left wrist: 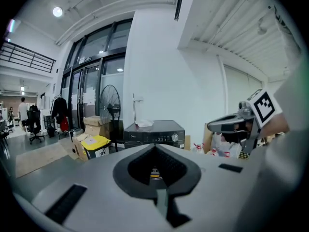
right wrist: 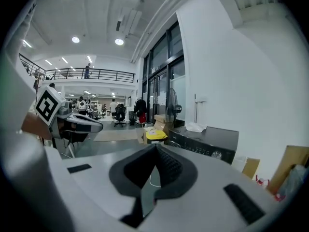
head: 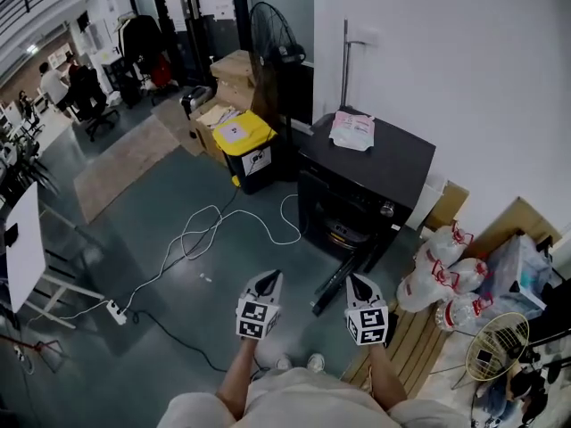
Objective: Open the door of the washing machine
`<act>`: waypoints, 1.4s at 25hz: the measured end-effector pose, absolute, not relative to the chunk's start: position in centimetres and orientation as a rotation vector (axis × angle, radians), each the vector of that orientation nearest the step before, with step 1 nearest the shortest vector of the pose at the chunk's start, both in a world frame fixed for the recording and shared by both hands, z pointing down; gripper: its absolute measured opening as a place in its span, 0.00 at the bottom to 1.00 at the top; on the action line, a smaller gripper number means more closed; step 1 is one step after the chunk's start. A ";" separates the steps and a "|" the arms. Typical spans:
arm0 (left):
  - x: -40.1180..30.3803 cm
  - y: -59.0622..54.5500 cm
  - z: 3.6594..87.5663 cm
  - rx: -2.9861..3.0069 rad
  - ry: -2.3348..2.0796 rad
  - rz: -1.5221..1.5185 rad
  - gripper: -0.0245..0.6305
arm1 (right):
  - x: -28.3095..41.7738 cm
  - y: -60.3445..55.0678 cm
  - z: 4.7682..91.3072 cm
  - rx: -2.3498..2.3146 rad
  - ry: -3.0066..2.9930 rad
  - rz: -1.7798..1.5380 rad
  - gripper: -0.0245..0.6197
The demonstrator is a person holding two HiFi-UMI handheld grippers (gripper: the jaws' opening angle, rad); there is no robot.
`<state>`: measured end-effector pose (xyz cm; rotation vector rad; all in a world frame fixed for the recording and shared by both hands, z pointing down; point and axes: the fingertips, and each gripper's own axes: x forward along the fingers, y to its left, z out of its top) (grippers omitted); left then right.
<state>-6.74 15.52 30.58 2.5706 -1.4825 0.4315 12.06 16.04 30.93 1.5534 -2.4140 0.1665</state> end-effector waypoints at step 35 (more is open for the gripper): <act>-6.7 17.1 28.9 2.558 -1.509 0.377 0.05 | 13.5 18.2 30.2 1.575 -2.384 0.154 0.04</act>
